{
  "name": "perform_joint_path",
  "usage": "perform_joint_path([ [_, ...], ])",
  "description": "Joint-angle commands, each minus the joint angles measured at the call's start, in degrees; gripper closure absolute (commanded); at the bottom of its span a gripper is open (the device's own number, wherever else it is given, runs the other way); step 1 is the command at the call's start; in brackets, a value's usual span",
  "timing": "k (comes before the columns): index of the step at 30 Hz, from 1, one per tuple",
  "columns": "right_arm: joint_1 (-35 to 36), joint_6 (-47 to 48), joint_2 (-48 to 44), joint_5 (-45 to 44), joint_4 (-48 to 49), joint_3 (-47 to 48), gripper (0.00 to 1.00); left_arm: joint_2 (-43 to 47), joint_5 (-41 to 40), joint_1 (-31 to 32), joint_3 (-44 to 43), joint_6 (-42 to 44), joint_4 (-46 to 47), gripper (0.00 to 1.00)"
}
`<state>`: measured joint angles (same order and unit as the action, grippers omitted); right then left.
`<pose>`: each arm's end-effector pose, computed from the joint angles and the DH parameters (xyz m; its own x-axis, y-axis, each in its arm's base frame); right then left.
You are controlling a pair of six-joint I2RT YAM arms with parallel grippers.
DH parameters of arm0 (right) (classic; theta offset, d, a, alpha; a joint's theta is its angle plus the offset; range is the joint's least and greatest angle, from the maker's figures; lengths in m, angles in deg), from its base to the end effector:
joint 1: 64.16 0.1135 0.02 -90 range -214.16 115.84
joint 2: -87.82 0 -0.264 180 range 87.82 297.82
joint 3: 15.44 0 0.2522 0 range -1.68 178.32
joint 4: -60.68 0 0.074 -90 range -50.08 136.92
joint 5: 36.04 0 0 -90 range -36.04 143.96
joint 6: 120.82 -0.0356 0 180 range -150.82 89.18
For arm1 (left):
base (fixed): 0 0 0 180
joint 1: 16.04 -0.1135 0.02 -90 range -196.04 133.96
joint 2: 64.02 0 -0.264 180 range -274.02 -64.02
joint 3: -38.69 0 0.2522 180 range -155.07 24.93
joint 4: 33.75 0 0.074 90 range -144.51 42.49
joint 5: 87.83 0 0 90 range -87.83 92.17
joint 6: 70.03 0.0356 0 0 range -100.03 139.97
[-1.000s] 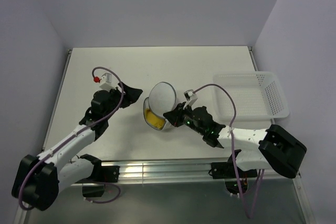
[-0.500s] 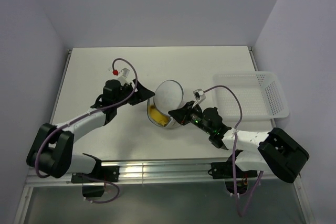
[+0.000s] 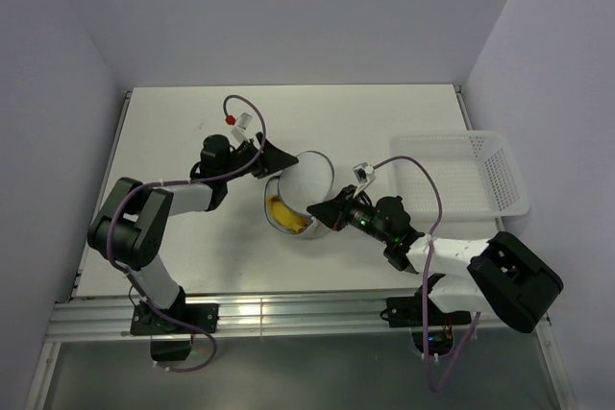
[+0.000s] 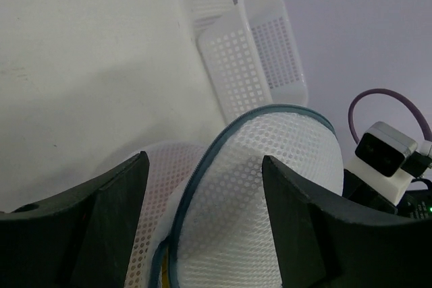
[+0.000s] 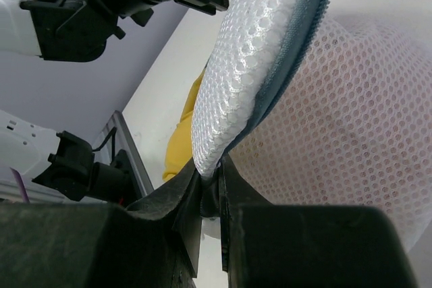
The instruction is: Place the bra in the laundry bag and zip it closed
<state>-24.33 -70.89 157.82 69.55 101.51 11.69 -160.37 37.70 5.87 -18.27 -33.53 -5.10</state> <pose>0.1649 0.1500 0.1861 -0.5508 0.3480 -0.7586 -0.6124 0.4491 0.6506 0.3126 -0.1480 0.1966 -0.7728 -0.3943 -0.4973 0.3567 0.3783 -0.8542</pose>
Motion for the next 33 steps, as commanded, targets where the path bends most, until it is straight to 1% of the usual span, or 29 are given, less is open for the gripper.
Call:
perform_joint_path([
  [1,-0.9,-0.4,0.7,1.8,4.5,-0.4,0.95,-0.7,6.7,-0.2,-1.0,-3.5,11.0,0.27],
  [2,-1.1,-0.5,0.8,1.6,4.5,-0.4,0.95,-0.4,6.7,-0.2,-0.8,-3.5,10.9,0.29],
  [3,-1.2,-0.6,0.6,1.2,4.4,-0.5,0.95,0.0,6.3,-0.2,-0.2,-3.4,10.6,0.35],
  [4,-1.5,-0.9,0.5,1.0,4.3,-0.6,0.95,1.2,6.0,-0.3,0.1,-3.3,10.2,0.39],
  [5,-1.7,-1.1,0.4,0.5,4.0,-0.8,0.93,1.7,5.3,-0.3,0.5,-3.3,10.2,0.43],
  [6,-1.9,-1.3,0.2,0.3,3.8,-0.9,0.91,2.5,5.3,-0.3,0.8,-3.4,10.2,0.49],
  [7,-2.0,-1.3,0.1,0.1,3.5,-0.8,0.87,2.8,5.3,-0.3,0.8,-3.5,10.2,0.53],
  [8,-2.0,-1.2,0.0,-0.2,2.3,-0.6,0.81,3.1,5.5,-0.3,0.9,-4.1,10.7,0.60],
  [9,-2.0,-0.9,-0.6,-1.2,1.6,-0.6,0.76,3.6,5.3,-0.3,1.4,-4.4,11.0,0.74],
  [10,-2.0,-1.0,-1.1,-1.8,1.0,-0.6,0.72,3.9,5.2,-0.4,1.5,-4.5,11.2,0.78],
  [11,-2.0,-0.9,-1.6,-2.4,-0.5,-0.7,0.65,4.0,5.1,-0.3,1.5,-4.3,10.9,0.82],
  [12,-2.1,-0.4,-3.0,-3.7,-1.8,-0.6,0.61,4.2,5.1,-0.3,1.5,-4.3,10.6,0.90],
  [14,-2.1,0.0,-4.2,-4.9,-5.1,-0.3,0.54,4.7,4.6,-0.3,1.6,-4.1,9.6,0.97],
  [15,-2.0,0.0,-5.1,-5.3,-5.8,-0.3,0.52,5.0,4.5,-0.3,1.6,-4.1,9.5,1.00],
  [19,-2.0,-0.5,-6.2,-6.6,-6.5,-0.9,0.40,7.0,3.7,-0.3,1.5,-4.5,7.5,1.00],
  [20,-2.0,-0.8,-6.3,-6.8,-6.6,-1.1,0.32,7.5,3.4,-0.3,1.6,-4.4,6.6,1.00],
  [23,-2.0,-1.3,-7.2,-7.2,-7.4,-0.9,0.16,10.7,1.9,-0.3,2.4,-4.0,2.9,1.00],
  [24,-2.0,-1.7,-7.7,-7.5,-8.0,-0.8,0.13,12.3,1.3,-0.3,2.9,-3.8,1.6,1.00],
  [25,-2.0,-1.8,-7.9,-7.7,-8.5,-0.6,0.12,13.0,0.5,-0.3,3.2,-3.5,-1.1,1.00],
  [28,-2.0,-3.1,-9.1,-8.7,-10.5,-0.4,0.11,15.0,-0.7,-0.2,5.1,-4.9,-4.2,1.00],
  [33,-2.0,-4.6,-11.4,-11.4,-14.7,-0.1,0.12,16.5,-1.4,-0.2,9.5,-9.3,-5.1,1.00],
])
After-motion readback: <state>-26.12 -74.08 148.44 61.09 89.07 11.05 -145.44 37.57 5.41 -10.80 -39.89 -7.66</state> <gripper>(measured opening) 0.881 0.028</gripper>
